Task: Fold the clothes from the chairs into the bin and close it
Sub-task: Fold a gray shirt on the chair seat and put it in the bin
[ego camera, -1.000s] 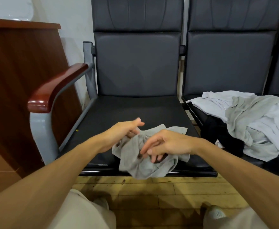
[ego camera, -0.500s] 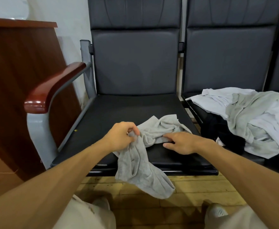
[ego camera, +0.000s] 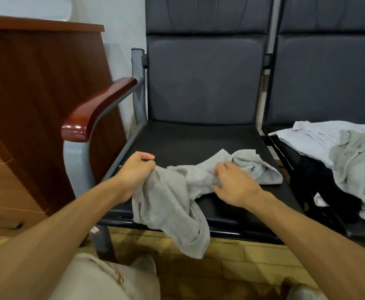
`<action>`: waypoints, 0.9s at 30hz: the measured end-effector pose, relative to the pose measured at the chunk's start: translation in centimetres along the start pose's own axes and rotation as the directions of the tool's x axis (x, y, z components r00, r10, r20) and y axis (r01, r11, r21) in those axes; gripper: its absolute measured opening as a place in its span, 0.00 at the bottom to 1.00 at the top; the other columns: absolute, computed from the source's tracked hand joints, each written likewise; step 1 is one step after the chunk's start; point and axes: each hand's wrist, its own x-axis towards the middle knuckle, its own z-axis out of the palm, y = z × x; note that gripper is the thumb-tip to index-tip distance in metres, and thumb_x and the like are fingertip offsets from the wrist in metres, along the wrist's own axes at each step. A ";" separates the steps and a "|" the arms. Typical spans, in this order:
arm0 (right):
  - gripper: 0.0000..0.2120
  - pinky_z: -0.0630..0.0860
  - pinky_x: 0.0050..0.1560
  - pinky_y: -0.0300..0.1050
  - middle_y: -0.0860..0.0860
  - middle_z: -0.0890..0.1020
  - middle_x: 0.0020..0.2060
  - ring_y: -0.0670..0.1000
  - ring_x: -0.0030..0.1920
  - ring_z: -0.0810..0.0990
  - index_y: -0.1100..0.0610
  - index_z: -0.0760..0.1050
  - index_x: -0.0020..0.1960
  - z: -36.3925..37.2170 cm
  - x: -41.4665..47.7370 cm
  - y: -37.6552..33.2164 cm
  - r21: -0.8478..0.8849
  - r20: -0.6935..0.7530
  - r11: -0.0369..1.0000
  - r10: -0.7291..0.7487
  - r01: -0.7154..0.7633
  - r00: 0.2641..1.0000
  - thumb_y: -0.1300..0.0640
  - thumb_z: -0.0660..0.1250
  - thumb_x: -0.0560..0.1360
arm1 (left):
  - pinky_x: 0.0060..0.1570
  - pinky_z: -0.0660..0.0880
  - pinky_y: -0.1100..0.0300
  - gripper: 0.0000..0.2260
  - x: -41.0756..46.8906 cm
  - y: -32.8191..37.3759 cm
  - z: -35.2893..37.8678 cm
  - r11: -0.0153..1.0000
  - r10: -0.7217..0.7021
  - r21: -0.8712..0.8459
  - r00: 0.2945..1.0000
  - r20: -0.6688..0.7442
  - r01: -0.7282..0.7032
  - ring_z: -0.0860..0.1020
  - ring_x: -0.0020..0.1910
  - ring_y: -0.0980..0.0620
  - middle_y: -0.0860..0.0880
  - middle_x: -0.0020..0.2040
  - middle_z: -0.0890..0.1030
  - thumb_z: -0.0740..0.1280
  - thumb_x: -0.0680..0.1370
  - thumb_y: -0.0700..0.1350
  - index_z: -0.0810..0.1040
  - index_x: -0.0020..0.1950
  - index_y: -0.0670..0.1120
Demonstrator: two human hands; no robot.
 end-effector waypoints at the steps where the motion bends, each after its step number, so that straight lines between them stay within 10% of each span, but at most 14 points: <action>1: 0.21 0.69 0.60 0.49 0.54 0.71 0.62 0.56 0.63 0.71 0.57 0.65 0.65 0.0 0.2 -0.7 0.056 0.004 0.996 -0.068 0.067 0.998 0.50 0.64 0.77 | 0.61 0.71 0.53 0.13 -0.1 -0.3 -0.3 0.999 -0.015 0.052 1.000 0.006 0.015 0.73 0.56 0.51 0.49 0.57 0.75 0.63 0.78 0.40 0.74 0.63 0.48; 7: 0.08 0.67 0.59 0.53 0.51 0.75 0.58 0.57 0.60 0.72 0.52 0.69 0.58 1.5 1.3 -2.4 0.019 0.193 0.992 -0.125 0.124 0.973 0.51 0.58 0.80 | 0.55 0.70 0.58 0.32 -1.1 -1.2 -1.4 0.769 -0.122 0.630 0.942 0.311 -0.108 0.73 0.63 0.48 0.46 0.67 0.72 0.65 0.75 0.63 0.65 0.71 0.45; 10: 0.07 0.64 0.50 0.48 0.48 0.76 0.44 0.54 0.50 0.74 0.49 0.66 0.43 1.0 1.4 -2.0 0.026 0.166 0.988 -0.157 0.155 0.974 0.56 0.57 0.80 | 0.51 0.73 0.57 0.24 -1.1 -1.4 -1.4 0.604 -0.120 0.765 0.923 0.366 -0.224 0.76 0.56 0.48 0.46 0.59 0.78 0.66 0.76 0.60 0.74 0.63 0.44; 16: 0.06 0.68 0.40 0.44 0.47 0.74 0.36 0.51 0.41 0.75 0.49 0.67 0.43 -1.5 1.2 0.9 0.228 0.174 0.974 -0.043 0.002 0.984 0.54 0.60 0.79 | 0.38 0.71 0.59 0.13 -0.8 -0.8 -0.4 0.774 0.062 0.585 0.949 0.308 -0.241 0.76 0.42 0.52 0.47 0.44 0.80 0.65 0.79 0.55 0.78 0.46 0.45; 21: 0.11 0.71 0.43 0.51 0.51 0.74 0.37 0.58 0.46 0.75 0.55 0.64 0.58 -3.6 0.5 4.0 0.226 -0.148 0.955 0.229 -0.193 0.962 0.54 0.61 0.78 | 0.41 0.74 0.57 0.15 -1.3 0.4 1.6 0.898 0.181 0.341 0.940 0.290 -0.278 0.78 0.42 0.52 0.49 0.42 0.80 0.60 0.81 0.55 0.80 0.44 0.48; 27: 0.16 0.70 0.55 0.50 0.55 0.72 0.54 0.57 0.56 0.72 0.58 0.68 0.58 -3.1 -0.5 4.8 0.143 -0.201 0.985 0.121 -0.094 0.972 0.58 0.67 0.73 | 0.38 0.72 0.58 0.14 -1.5 0.5 3.4 0.896 0.155 0.363 0.947 0.282 -0.255 0.77 0.40 0.53 0.50 0.41 0.79 0.59 0.82 0.52 0.77 0.45 0.46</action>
